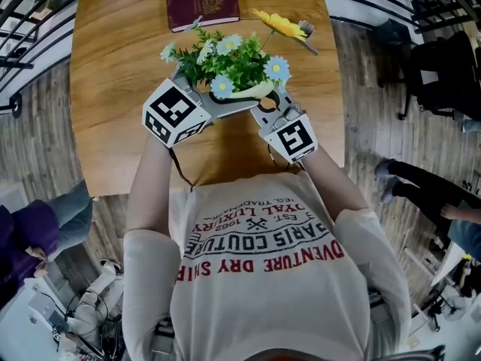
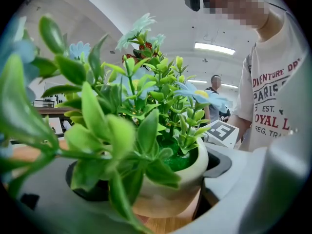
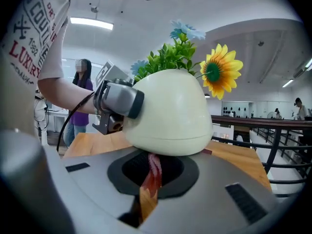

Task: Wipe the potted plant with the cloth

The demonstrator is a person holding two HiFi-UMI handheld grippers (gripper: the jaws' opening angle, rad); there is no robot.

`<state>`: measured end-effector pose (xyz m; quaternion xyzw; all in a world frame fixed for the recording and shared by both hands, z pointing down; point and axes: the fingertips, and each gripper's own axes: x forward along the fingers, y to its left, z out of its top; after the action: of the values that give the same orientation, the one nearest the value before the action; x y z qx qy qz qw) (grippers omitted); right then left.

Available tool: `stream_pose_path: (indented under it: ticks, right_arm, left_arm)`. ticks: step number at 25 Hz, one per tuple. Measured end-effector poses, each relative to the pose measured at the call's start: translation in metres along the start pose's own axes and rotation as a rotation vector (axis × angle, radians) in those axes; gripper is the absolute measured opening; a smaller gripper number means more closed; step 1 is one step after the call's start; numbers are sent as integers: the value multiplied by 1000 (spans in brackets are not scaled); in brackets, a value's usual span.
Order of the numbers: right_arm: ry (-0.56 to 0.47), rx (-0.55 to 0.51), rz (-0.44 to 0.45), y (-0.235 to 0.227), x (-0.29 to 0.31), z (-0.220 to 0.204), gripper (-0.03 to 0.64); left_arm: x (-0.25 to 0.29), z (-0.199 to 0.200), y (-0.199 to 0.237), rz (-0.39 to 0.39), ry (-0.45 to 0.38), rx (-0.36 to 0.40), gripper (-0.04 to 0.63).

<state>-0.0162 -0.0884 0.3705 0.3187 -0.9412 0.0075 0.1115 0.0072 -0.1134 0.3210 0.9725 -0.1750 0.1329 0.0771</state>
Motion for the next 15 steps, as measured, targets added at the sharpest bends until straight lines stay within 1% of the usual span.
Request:
stream_pose_path:
  ticks: [4, 8, 13, 15]
  right_arm:
    - [-24, 0, 36, 5, 3, 3, 35]
    - [-5, 59, 67, 14, 4, -1, 35]
    - [-18, 95, 93, 16, 2, -4, 35]
    - [-6, 108, 97, 16, -1, -7, 35]
  left_arm:
    - [-3, -1, 4, 8, -13, -24, 538]
    - [-7, -5, 9, 24, -28, -46, 538]
    - [-13, -8, 23, 87, -33, -32, 537]
    - [-13, -11, 25, 98, -25, -25, 537]
